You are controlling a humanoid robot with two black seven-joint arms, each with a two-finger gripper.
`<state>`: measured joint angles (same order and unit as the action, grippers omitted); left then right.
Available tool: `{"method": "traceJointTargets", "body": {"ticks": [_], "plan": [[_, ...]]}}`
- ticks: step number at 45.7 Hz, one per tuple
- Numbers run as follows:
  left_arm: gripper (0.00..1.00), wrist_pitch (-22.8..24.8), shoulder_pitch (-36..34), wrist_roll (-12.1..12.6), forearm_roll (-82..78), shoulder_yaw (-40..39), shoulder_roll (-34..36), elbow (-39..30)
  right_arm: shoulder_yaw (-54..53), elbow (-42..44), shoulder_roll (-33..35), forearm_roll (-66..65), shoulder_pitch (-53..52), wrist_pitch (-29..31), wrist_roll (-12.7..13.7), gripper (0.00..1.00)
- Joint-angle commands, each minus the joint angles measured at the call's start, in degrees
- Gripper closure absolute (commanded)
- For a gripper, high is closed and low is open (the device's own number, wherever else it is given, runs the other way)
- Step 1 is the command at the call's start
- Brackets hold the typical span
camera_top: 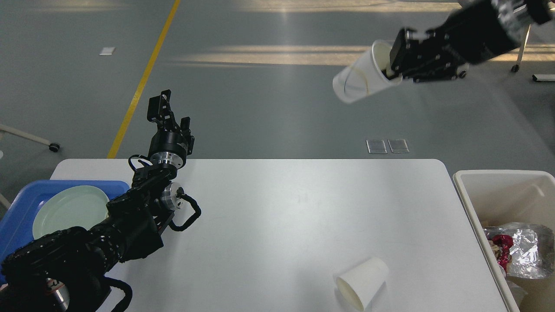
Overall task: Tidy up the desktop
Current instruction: 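Lift the paper cup with the right gripper and carry it up, then lower the paper cup into the white bin and release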
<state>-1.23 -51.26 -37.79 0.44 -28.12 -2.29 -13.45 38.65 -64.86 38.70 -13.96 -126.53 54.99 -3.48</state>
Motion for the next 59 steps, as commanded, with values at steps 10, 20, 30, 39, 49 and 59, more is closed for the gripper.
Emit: {"method": "traceJointTargets", "body": {"ticks": [10, 20, 30, 39, 49, 59], "plan": [[0.02, 0.00, 0.02, 0.00, 0.00, 0.00, 0.00, 0.00, 0.28, 0.08, 6.65, 0.51, -16.03, 0.01, 0.50, 1.00], [0.02, 0.00, -0.07, 0.00, 0.00, 0.00, 0.00, 0.00, 1.42, 0.52, 6.91, -0.62, -15.33, 0.01, 1.37, 1.00], [0.02, 0.00, -0.07, 0.00, 0.00, 0.00, 0.00, 0.00, 4.15, 1.75, 7.00, -7.65, -0.76, 0.01, 1.55, 1.00], [0.02, 0.00, 0.02, 0.00, 0.00, 0.00, 0.00, 0.00, 4.68, 6.49, 6.65, -15.56, 16.73, -1.27, 1.46, 1.00], [0.02, 0.00, -0.07, 0.00, 0.00, 0.00, 0.09, 0.00, 5.12, 12.73, 5.51, -20.93, 34.32, -18.41, 1.64, 1.00], [0.02, 0.00, -0.07, 0.00, 0.00, -0.09, 0.00, 0.00, 5.21, 24.33, 0.94, -21.28, 50.05, -30.10, 1.64, 0.99]]}}
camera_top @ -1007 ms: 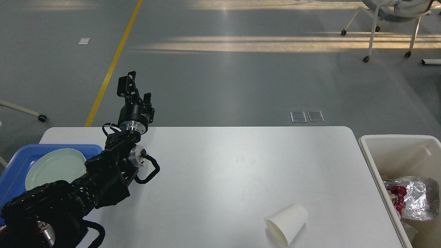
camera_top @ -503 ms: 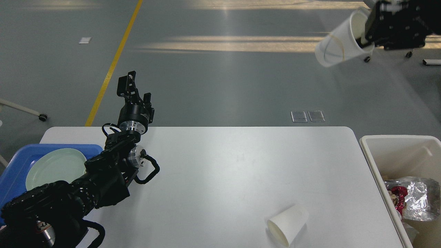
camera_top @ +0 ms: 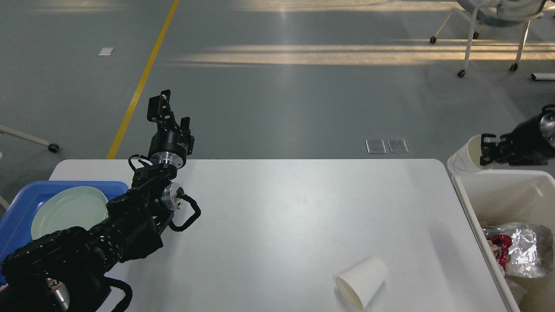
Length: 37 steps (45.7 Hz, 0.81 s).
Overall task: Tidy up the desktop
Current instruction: 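Lower the paper cup into the white bin and release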
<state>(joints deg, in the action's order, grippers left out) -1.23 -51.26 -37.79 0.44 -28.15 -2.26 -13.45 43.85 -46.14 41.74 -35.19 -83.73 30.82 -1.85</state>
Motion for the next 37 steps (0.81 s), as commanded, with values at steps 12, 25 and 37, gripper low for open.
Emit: {"method": "traceJointTargets", "body": {"ticks": [12, 25, 37], "plan": [[0.02, 0.00, -0.07, 0.00, 0.00, 0.03, 0.06, 0.00, 4.41, 17.31, -6.32, 0.47, 19.12, -21.58, -0.09, 0.38], [0.02, 0.00, 0.02, 0.00, 0.00, 0.03, -0.02, 0.00, 4.32, 17.76, -7.20, 0.74, 19.66, -22.91, -0.09, 0.01], [0.02, 0.00, 0.02, 0.00, 0.00, 0.03, -0.02, 0.00, 3.79, 13.46, -6.86, 1.00, 16.67, -22.38, -0.09, 0.00]]}}
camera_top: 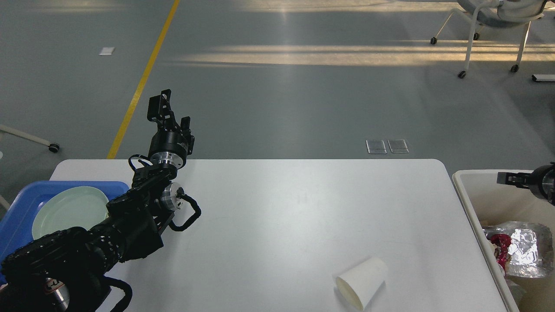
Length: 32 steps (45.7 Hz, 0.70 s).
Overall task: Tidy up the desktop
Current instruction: 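Lower the paper cup into the white bin and release, then raise the right gripper out of the bin and swing it over the table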
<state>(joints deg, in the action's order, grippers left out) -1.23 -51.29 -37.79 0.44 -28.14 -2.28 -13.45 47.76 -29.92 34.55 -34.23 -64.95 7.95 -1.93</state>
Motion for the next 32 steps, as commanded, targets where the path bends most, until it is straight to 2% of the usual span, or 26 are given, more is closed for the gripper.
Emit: {"method": "traceJointTargets", "body": {"ticks": [1, 9, 13, 18, 25, 32], "plan": [[0.02, 0.00, -0.04, 0.00, 0.00, -0.07, 0.00, 0.00, -0.13, -3.82, 0.60, 0.04, -2.81, 0.58, -0.01, 0.00], [0.02, 0.00, 0.05, 0.00, 0.00, 0.02, 0.00, 0.00, 0.66, -14.54, 3.23, 0.04, -10.36, 1.28, -0.01, 0.00], [0.02, 0.00, 0.05, 0.00, 0.00, 0.02, 0.00, 0.00, 0.58, -21.66, 5.17, 0.22, -16.42, 3.91, -0.01, 0.00], [0.02, 0.00, 0.05, 0.00, 0.00, 0.02, 0.00, 0.00, 0.58, -28.08, 6.58, 4.33, -25.03, 11.55, -0.10, 0.00], [0.02, 0.00, 0.05, 0.00, 0.00, -0.07, 0.00, 0.00, 0.75, -30.64, 6.67, 15.50, -34.26, 24.03, -0.10, 0.00], [0.02, 0.00, -0.04, 0.00, 0.00, 0.02, 0.00, 0.00, 0.84, -33.27, 6.84, 19.64, -43.58, 35.37, -0.01, 0.00]]}}
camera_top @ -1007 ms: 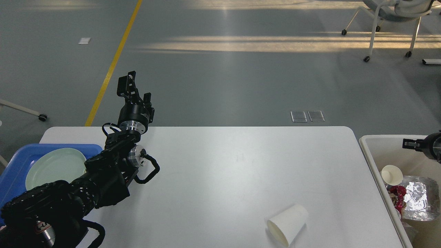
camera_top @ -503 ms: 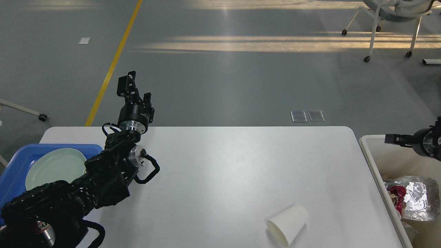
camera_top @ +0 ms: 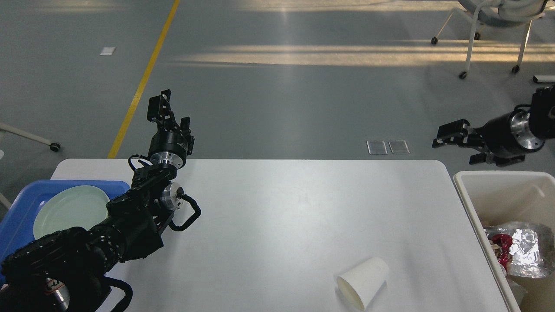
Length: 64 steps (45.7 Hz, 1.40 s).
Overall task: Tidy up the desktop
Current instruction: 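Raise the right gripper out of the bin and swing it over the table, then lower the right gripper onto the tipped paper cup and grasp it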
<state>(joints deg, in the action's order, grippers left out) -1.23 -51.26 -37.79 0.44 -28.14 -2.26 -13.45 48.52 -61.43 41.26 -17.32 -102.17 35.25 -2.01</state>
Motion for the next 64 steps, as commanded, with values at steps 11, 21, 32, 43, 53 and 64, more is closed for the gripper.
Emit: {"method": "traceJointTargets", "body": {"ticks": [11, 21, 32, 43, 53, 64], "plan": [[0.02, 0.00, 0.02, 0.00, 0.00, 0.02, -0.03, 0.00, 0.08, -5.45, 1.02, 6.15, -20.34, 19.75, -0.01, 0.00], [0.02, 0.00, 0.02, 0.00, 0.00, 0.02, -0.03, 0.00, -0.09, -8.96, 1.02, 9.50, -31.33, 19.75, -0.28, 0.00], [0.02, 0.09, 0.02, 0.00, 0.00, -0.07, -0.03, 0.00, -0.79, -9.85, 0.75, 12.31, -36.00, 19.75, -0.37, 0.00], [0.02, 0.00, 0.02, 0.00, 0.00, -0.07, -0.03, 0.00, -0.71, -9.76, -0.74, 11.17, -29.24, 19.75, -0.10, 0.00], [0.02, 0.00, -0.07, 0.00, 0.00, 0.02, 0.06, 0.00, -0.88, -9.76, -2.76, 8.54, -19.13, 19.75, -0.10, 0.00], [0.02, 0.00, 0.02, 0.00, 0.00, 0.02, 0.06, 0.00, -0.97, -9.67, -7.59, 7.31, -6.04, 18.81, -0.10, 0.00]]}}
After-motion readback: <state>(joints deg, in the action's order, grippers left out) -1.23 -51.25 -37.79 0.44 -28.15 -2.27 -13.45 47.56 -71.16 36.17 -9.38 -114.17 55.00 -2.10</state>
